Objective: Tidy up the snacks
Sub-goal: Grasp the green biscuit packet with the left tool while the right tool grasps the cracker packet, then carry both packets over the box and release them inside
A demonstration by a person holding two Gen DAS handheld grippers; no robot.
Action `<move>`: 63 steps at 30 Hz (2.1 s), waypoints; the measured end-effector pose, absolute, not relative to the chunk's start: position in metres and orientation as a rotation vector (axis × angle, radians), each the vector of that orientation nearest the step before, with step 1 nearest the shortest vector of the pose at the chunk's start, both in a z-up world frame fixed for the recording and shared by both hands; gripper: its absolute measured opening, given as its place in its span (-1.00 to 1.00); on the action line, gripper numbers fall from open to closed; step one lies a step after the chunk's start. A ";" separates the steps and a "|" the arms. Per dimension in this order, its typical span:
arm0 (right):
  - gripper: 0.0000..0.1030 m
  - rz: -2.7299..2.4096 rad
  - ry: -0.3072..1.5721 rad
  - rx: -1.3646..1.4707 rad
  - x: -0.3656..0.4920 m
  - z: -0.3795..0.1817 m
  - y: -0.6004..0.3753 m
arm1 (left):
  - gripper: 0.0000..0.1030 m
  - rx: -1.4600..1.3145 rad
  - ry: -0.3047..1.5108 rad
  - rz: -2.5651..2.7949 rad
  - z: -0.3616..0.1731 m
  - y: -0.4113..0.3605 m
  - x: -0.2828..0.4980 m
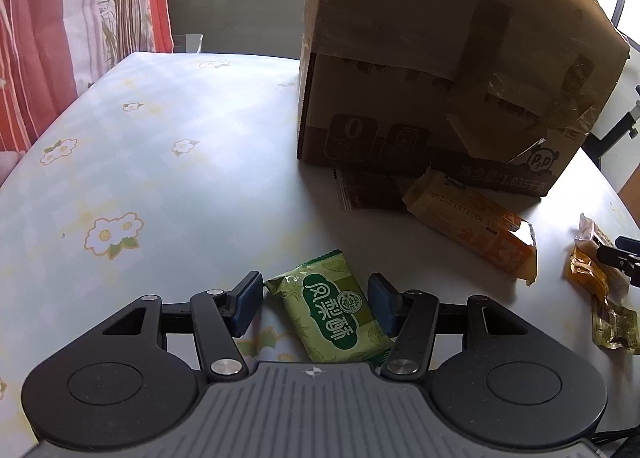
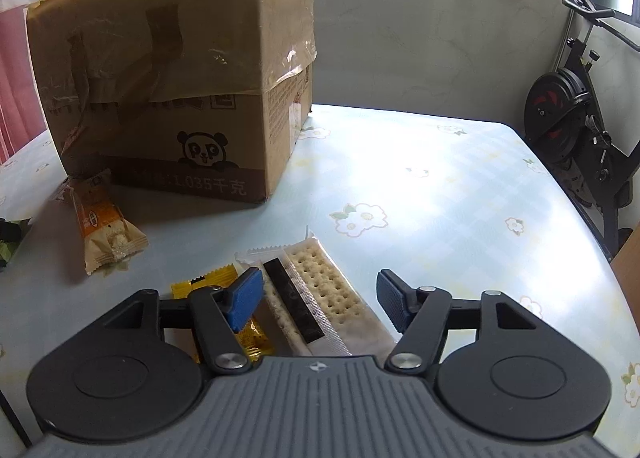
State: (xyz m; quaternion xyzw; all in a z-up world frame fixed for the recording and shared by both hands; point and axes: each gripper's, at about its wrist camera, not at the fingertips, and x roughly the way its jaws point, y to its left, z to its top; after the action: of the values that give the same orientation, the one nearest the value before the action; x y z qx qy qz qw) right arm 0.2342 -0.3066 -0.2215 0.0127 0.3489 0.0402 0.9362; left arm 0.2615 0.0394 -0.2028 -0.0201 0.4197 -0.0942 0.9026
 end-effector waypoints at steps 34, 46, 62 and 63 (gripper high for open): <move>0.01 0.110 0.741 0.062 0.237 -0.220 -0.300 | -0.14 -0.058 0.806 -0.219 -0.179 0.036 0.241; -0.03 0.095 0.507 0.188 0.219 -0.143 -0.322 | -0.14 -0.122 0.578 -0.297 -0.097 0.037 0.246; -0.03 0.217 0.292 0.291 0.306 -0.037 -0.316 | -0.14 -0.035 0.375 -0.358 -0.016 -0.009 0.328; -0.03 0.221 0.303 0.324 0.319 -0.035 -0.316 | -0.14 -0.034 0.380 -0.356 -0.016 -0.013 0.336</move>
State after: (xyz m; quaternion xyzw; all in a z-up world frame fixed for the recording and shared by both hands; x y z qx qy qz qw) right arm 0.3195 -0.3163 -0.0347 0.1604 0.1498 0.1093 0.9695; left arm 0.3364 -0.0131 -0.0160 -0.0171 0.1878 -0.1760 0.9662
